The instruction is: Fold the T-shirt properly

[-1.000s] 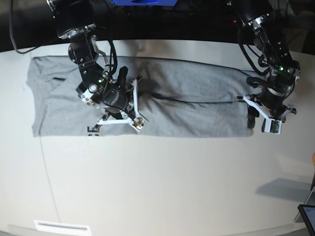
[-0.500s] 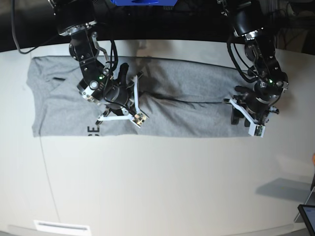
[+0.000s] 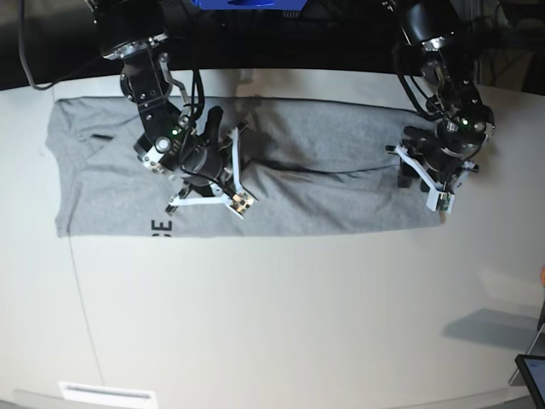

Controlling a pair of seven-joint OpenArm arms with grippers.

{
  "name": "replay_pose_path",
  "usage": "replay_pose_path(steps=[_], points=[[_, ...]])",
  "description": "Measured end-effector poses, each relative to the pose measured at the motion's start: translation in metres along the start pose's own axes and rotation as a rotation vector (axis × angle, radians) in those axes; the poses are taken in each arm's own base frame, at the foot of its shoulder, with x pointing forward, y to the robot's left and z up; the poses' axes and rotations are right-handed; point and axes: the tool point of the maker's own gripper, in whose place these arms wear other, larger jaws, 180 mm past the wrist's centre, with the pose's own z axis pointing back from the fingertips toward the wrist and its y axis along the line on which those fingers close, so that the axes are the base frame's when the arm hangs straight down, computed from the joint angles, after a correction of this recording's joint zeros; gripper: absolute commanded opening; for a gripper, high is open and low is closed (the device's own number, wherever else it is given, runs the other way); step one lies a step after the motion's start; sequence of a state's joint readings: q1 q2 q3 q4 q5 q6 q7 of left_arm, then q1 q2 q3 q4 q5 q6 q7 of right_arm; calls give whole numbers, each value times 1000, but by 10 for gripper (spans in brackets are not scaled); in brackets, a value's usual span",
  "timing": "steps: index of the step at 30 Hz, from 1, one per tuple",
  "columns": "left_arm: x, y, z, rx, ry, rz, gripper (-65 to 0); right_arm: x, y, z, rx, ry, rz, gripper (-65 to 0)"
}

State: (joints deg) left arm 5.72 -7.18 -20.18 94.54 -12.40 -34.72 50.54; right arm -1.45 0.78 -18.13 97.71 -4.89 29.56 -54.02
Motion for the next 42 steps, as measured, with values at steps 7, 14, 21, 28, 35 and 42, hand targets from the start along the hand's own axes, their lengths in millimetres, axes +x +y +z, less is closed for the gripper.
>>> replay_pose_path(steps=[7, 14, 21, 28, 35, 42], points=[[0, 17, 18, 42, 0, -79, -378, 0, 0, 0, 2, -2, -1, -650], [16, 30, 40, 86, -38, -164, -378, -2, -37, 25, -137, -57, -154, -647], [28, 8, 60, 81, -98, -200, -378, -44, -83, 62, -302, -22, -300, -406], [30, -1, 50, 58, -138, -182, -378, -77, -104, 77, -383, -65, -341, -451], [1, -10, 18, 19, -67, -160, -380, -110, -91, 50, -319, 20, -395, -473], [-12, -10, 0, 8, -49, -184, -380, -113, -95, 35, -304, -35, -405, -473]])
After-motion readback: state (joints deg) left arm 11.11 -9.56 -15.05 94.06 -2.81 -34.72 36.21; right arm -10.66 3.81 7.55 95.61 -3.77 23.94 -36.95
